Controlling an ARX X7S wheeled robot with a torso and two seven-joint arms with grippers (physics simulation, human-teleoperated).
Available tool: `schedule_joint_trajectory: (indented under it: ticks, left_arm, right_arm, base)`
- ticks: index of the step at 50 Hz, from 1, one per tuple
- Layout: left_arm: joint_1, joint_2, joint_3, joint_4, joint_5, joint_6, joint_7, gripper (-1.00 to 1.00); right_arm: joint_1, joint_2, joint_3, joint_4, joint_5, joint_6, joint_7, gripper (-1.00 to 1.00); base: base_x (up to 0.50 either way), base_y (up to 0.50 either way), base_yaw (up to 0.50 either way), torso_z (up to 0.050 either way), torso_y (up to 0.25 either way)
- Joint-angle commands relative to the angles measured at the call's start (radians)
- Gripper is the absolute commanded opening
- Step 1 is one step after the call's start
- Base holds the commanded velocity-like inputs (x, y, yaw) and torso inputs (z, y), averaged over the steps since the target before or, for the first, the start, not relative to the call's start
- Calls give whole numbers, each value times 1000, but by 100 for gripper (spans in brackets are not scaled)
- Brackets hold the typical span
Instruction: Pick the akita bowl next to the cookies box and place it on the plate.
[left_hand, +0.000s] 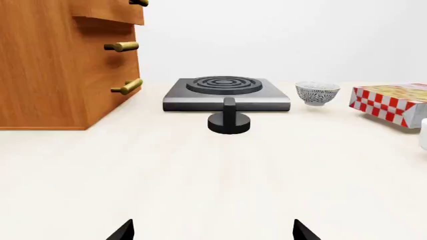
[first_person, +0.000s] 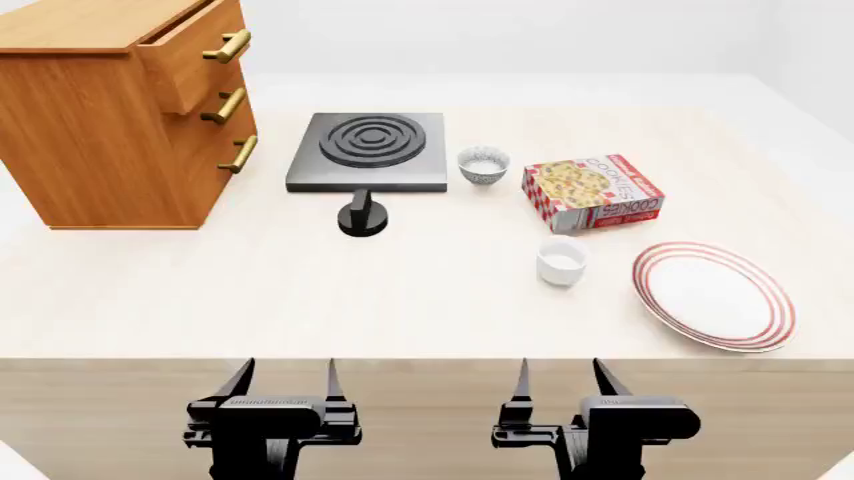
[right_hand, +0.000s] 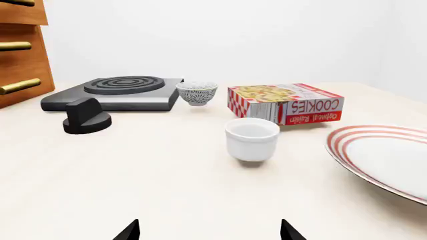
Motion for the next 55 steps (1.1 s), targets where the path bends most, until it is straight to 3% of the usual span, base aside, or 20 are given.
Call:
schedule_joint_trajectory:
  ticks: [1,13,55]
  left_arm:
    - [0,-17,33,-19,6,13,-19,100]
    - [1,-49,72,-29,-30,28,-49,100]
    - [-19,-98,144,-69,-63,34,-117,100]
  right_arm:
    - [3,16,-23,20,-20,-31,47,100]
    - [-21,48,-73,10,6,-46,74,100]
    - [-8,112,-138,30,72,-33,95,100]
  base:
    - [0,0,0,0,0]
    - [0,-11,0,0,0]
    - [0,-500,0,0,0]
